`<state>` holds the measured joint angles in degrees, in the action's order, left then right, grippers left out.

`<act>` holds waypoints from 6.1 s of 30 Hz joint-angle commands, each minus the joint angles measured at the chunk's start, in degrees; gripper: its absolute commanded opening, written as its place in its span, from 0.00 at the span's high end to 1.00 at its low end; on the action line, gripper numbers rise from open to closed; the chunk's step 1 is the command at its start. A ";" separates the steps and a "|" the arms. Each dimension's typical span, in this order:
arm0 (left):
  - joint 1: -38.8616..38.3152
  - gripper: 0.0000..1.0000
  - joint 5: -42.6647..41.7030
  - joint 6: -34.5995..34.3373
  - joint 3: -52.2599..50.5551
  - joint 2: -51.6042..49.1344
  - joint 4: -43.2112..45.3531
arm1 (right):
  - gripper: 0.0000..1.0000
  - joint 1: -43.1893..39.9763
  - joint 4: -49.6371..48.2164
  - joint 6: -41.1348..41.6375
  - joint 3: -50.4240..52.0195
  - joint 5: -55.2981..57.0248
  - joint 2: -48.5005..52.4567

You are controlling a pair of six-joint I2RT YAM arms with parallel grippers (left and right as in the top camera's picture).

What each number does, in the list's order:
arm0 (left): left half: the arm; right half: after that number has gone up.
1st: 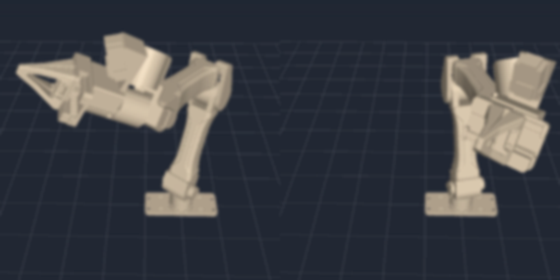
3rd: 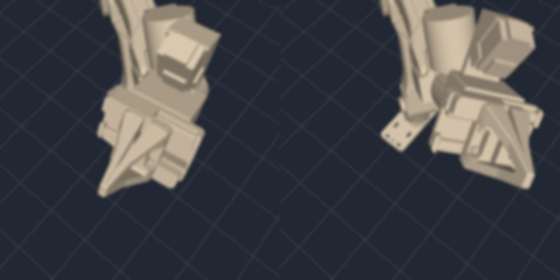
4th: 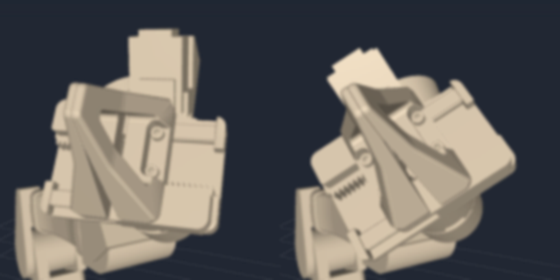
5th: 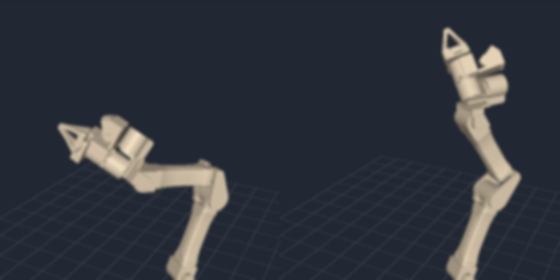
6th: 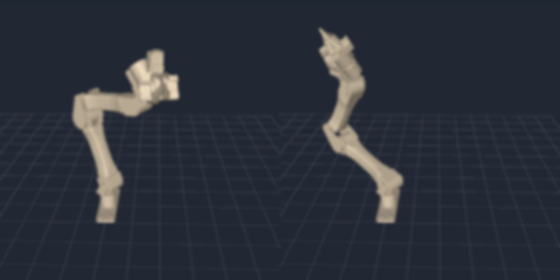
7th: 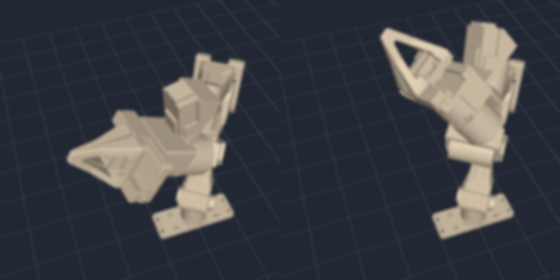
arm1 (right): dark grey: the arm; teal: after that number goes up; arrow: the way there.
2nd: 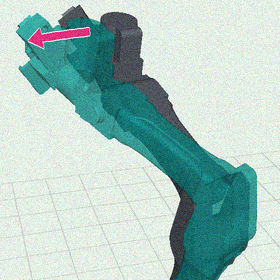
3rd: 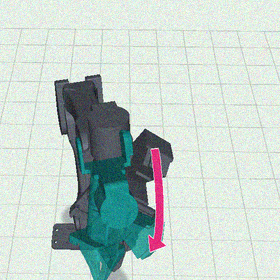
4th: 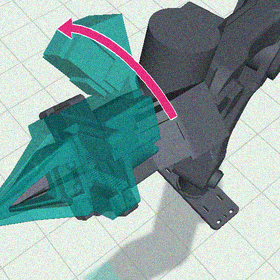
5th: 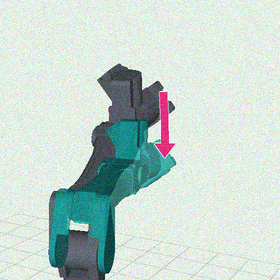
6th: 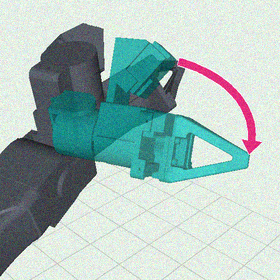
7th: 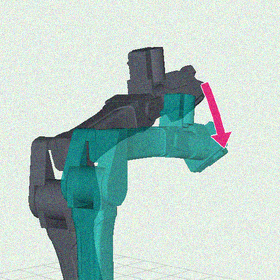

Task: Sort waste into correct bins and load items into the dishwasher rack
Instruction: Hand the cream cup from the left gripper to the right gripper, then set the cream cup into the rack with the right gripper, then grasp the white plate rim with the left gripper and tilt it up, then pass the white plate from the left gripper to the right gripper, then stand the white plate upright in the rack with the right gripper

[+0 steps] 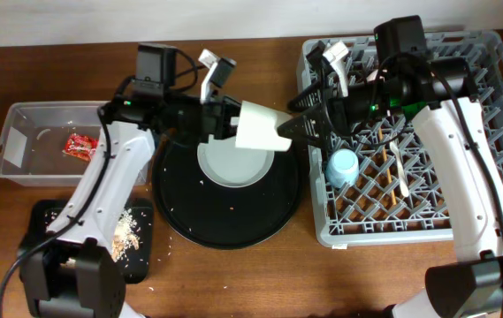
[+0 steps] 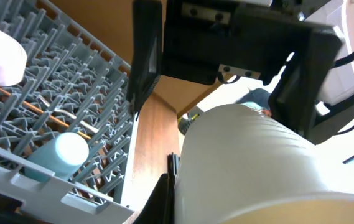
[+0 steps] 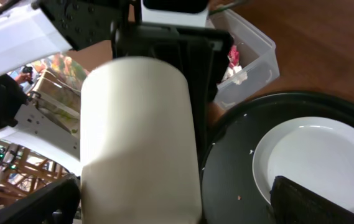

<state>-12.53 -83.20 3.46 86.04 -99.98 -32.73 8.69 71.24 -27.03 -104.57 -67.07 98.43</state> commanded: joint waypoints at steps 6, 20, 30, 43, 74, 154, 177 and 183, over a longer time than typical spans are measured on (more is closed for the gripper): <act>0.33 1.00 0.72 -4.33 0.26 -0.35 5.29 | 0.06 2.10 4.72 -2.78 -0.72 -2.78 -0.33; 0.31 0.89 10.34 -4.22 0.26 -0.35 -4.74 | 0.55 4.00 2.16 -2.75 -0.72 -1.53 -0.33; 2.71 0.67 28.41 0.02 0.26 -0.35 -13.03 | 0.58 -0.15 -0.68 -0.98 -0.76 -3.02 -0.35; 7.06 0.55 53.72 -4.37 0.26 -0.35 -18.91 | 0.63 -6.45 1.40 20.81 -4.15 54.34 -1.70; 6.97 0.44 56.15 -6.40 0.26 -0.35 -20.06 | 0.05 -1.25 11.54 22.23 -20.22 64.70 11.80; -0.15 0.48 53.96 -17.53 9.70 4.76 -26.08 | 0.96 5.31 18.75 23.17 -26.47 41.64 15.96; -0.04 0.01 56.04 -17.53 10.01 5.62 -23.50 | 0.96 -23.71 6.25 22.36 -26.27 106.86 12.68; -0.04 0.01 56.04 -17.53 10.01 5.62 -23.50 | 0.96 -20.65 5.22 21.51 -13.35 106.86 12.68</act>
<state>-12.78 -27.42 -14.55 95.04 -96.07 -56.31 -14.02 77.30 -5.37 -121.32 37.93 112.75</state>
